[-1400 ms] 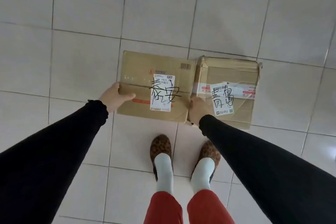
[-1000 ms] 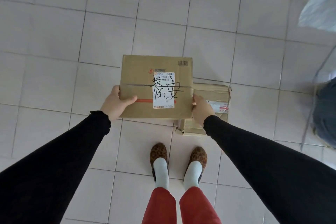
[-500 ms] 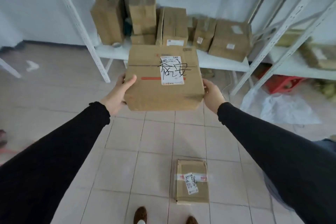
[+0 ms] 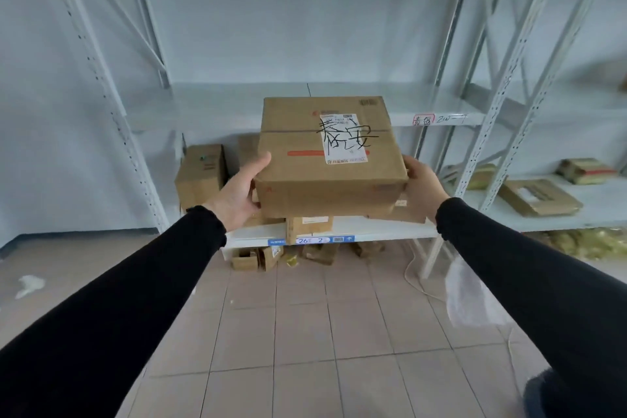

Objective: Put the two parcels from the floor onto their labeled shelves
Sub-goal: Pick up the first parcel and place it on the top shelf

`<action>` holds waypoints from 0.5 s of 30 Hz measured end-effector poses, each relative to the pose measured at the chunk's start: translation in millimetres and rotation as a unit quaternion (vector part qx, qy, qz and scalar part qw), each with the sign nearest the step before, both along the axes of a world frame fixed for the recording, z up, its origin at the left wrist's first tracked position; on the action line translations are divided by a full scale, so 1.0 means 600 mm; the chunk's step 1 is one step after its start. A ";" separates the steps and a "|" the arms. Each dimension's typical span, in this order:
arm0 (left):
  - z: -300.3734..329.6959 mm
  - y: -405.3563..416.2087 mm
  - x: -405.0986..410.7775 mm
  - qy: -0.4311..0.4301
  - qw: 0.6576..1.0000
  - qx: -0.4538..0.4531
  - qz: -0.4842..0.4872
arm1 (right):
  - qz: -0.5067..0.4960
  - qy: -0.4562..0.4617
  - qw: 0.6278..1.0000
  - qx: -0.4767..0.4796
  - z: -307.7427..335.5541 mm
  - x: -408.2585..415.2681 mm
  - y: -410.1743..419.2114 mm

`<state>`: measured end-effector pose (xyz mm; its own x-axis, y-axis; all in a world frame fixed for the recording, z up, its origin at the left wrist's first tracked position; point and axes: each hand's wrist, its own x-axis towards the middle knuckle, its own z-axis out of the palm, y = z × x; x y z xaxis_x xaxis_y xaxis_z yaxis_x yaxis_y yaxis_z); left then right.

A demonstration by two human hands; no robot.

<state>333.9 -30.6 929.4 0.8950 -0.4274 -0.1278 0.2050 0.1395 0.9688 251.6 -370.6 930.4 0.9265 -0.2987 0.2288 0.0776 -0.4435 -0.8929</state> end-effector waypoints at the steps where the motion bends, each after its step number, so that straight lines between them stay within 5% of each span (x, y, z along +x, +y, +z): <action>1: 0.008 -0.008 0.012 -0.001 1.000 -0.005 -0.011 | -0.005 -0.005 1.000 -0.018 0.012 0.009 -0.005; 15: 0.106 -0.132 0.240 -0.028 0.997 -0.011 -0.069 | -0.035 -0.066 0.997 -0.026 0.114 0.209 -0.109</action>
<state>477.8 -109.9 992.9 0.8328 -0.5493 -0.0686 0.1698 0.1355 0.9761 377.3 -436.1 999.0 0.8645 -0.3462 0.3644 0.1604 -0.4970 -0.8528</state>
